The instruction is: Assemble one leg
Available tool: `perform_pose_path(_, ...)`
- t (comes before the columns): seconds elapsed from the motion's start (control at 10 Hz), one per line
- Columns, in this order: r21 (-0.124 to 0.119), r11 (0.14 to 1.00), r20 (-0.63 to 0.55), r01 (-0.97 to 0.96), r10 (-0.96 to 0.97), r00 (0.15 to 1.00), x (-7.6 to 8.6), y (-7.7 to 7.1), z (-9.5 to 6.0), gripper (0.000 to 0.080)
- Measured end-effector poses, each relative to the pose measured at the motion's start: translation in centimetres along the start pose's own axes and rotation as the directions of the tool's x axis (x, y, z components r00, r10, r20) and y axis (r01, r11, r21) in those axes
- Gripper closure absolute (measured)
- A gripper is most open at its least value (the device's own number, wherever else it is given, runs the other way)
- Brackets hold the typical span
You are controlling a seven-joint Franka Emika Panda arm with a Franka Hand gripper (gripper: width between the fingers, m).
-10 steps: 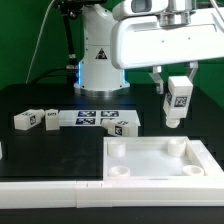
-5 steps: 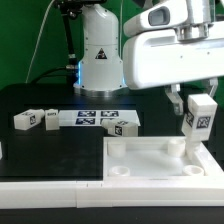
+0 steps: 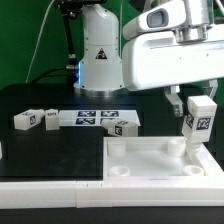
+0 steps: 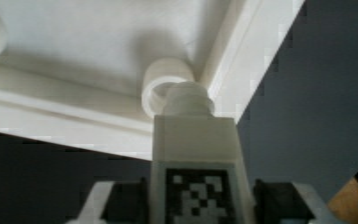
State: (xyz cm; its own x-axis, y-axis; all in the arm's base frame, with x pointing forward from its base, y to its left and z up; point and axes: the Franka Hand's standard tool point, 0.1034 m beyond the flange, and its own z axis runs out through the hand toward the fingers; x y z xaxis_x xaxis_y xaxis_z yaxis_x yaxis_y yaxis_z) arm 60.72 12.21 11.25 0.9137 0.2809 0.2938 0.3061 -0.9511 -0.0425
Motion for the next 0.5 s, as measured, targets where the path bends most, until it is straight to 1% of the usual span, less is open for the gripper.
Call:
perform_pose_path(0.1,-0.002,1.000,-0.002,-0.001,0.001,1.000,-0.16,0.08,0.07,0.0509)
perform_pose_path(0.2,-0.023,1.000,-0.090,0.018,-0.020,0.996,0.36,0.68,0.22,0.0509)
perform_pose_path(0.3,-0.020,1.000,-0.071,0.014,-0.016,0.997,-0.12,0.88,0.83,0.0509)
perform_pose_path(0.4,-0.019,1.000,-0.074,0.015,-0.016,0.997,0.27,0.89,0.77,0.0509)
perform_pose_path(0.5,-0.019,1.000,-0.072,0.014,-0.016,0.997,0.20,0.90,0.90,0.0509)
